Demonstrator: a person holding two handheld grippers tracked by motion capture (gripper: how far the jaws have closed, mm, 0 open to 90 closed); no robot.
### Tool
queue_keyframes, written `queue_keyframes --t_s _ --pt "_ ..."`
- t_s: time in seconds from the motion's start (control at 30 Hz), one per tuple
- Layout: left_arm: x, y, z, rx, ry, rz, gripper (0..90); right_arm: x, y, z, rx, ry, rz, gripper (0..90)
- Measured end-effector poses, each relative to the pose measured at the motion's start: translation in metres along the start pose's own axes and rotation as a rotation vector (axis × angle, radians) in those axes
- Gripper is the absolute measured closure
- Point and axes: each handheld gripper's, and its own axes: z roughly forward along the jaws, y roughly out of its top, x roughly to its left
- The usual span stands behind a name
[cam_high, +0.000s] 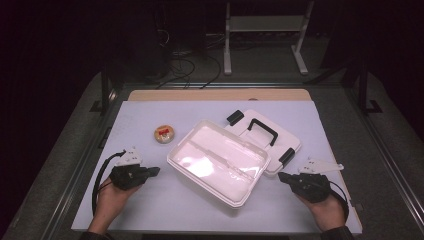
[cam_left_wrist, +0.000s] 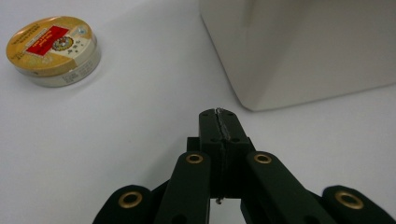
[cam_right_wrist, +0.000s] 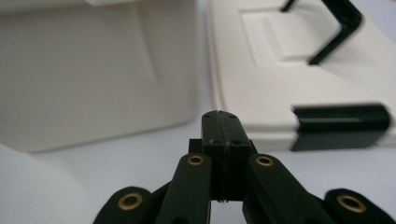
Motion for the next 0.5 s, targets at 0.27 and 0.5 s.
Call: queue_keyframes --t_s 0.27,0.5 --pt "0.007 0.017 0.006 -0.023 -0.01 0.019 89.5 0.014 0.012 0.005 -0.028 0.105 -0.029 90.0" --pt "0.009 0.037 0.016 -0.051 -0.022 0.043 89.6 0.022 0.017 0.005 -0.044 0.143 -0.045 89.9"
